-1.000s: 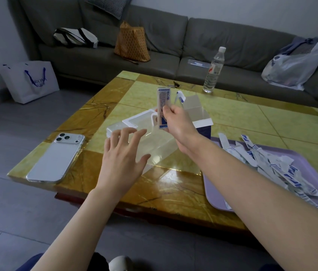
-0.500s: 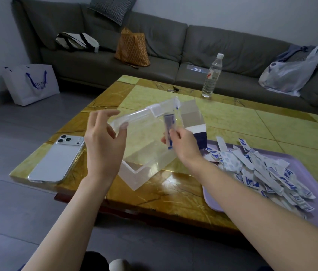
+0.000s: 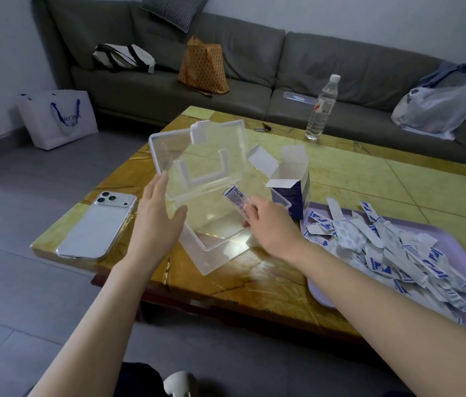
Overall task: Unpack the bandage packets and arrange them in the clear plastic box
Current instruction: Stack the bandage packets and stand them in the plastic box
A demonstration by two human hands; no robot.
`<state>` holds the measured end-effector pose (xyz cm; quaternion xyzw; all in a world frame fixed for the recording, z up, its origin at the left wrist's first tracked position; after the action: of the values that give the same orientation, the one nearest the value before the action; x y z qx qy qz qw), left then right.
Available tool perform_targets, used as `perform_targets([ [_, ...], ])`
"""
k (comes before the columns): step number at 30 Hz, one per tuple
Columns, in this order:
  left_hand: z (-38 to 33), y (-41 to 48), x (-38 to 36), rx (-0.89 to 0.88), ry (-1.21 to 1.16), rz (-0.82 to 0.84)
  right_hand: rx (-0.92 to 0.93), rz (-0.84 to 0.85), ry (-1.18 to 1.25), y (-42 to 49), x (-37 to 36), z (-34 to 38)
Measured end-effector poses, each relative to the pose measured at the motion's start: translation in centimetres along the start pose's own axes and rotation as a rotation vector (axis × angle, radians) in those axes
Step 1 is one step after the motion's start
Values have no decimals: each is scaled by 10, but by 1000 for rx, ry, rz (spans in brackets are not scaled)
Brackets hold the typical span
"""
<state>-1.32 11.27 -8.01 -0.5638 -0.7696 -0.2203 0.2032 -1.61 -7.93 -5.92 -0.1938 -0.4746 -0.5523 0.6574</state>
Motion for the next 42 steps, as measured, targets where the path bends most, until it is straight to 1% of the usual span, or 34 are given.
perform_targets([
  [2, 4, -4, -6, 44, 37, 57, -6, 10, -4, -5, 1, 0],
  [4, 4, -7, -9, 68, 22, 102, -14, 22, 4, -11, 3, -1],
  [9, 2, -15, -9, 78, 17, 191, -23, 79, 9, -23, 7, -4],
  [12, 2, -16, -3, 50, 42, 237, -55, 82, 10, -15, 12, -5],
  [14, 3, -16, 0, 3, 76, 272, -58, 80, -66, -3, 14, -2],
  [15, 4, -16, 2, -18, 95, 283, -63, 105, -108, 5, 12, -1],
  [17, 4, -15, 4, -51, 118, 307, -78, 241, -197, 20, 1, 0],
  [21, 7, -15, 6, -77, 114, 364, -118, 598, -344, 38, -29, 13],
  [22, 8, -15, 5, -80, 103, 367, -121, 666, -369, 40, -34, 17],
  [23, 8, -16, 5, -85, 96, 364, -139, 702, -341, 42, -39, 18],
  [27, 9, -15, 4, -89, 88, 351, -300, 732, -22, 46, -63, 15],
  [29, 10, -14, 2, -85, 92, 346, -359, 776, 82, 46, -71, 15],
  [31, 12, -13, 1, -95, 108, 342, -364, 802, 103, 46, -73, 18],
  [33, 14, -12, -1, -93, 116, 349, -350, 794, 111, 47, -73, 17],
  [38, 13, -12, -1, -84, 97, 356, -310, 719, 64, 48, -72, 13],
  [42, 12, -13, 0, -79, 79, 367, -262, 736, 13, 47, -73, 20],
])
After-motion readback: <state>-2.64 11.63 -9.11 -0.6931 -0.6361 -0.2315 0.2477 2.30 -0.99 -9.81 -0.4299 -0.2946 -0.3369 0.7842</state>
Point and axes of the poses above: each hand's wrist, its own y-axis towards the middle knuckle, its own x-axis out of the back of the hand, z = x × y, the point moved 3 cm from there along y, towards the middle knuckle, and after that the axes turned 14 degrees about x, right-handed, at the moved point
